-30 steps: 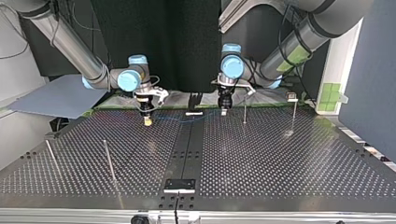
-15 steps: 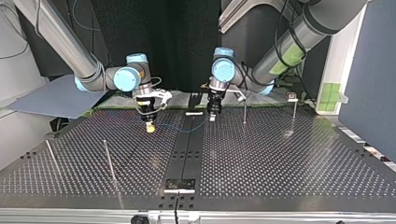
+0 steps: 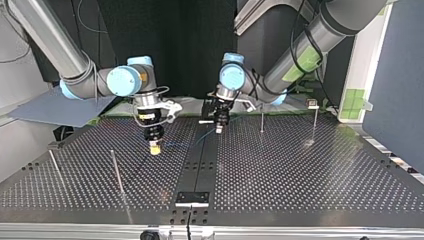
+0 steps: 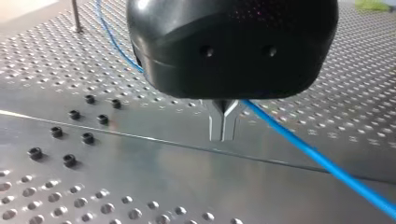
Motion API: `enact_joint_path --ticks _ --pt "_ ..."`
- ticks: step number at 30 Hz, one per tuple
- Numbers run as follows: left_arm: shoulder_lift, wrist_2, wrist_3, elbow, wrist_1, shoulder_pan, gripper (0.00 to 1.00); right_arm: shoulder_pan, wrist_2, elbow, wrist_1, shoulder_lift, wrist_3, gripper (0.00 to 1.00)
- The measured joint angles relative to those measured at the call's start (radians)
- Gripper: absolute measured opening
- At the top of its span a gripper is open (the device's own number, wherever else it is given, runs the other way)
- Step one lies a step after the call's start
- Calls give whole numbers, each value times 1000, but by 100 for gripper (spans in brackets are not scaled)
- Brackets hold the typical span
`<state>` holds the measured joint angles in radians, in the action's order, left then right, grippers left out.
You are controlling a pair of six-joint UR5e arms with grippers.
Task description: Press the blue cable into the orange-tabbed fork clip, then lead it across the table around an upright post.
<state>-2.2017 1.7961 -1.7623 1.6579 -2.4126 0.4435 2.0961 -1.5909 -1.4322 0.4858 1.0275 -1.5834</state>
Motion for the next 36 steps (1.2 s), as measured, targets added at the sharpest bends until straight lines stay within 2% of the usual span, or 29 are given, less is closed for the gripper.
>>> enact_joint_path --ticks 9,15,36 --pt "0 -21 -44 -60 -20 3 0 5 2 0 4 86 0 0" --pt "0 -28 -48 -86 -36 6 0 6 4 3 8 120 -4 0" --pt "0 -34 -48 -185 -96 26 0 -6 18 50 5 171 -26 0"
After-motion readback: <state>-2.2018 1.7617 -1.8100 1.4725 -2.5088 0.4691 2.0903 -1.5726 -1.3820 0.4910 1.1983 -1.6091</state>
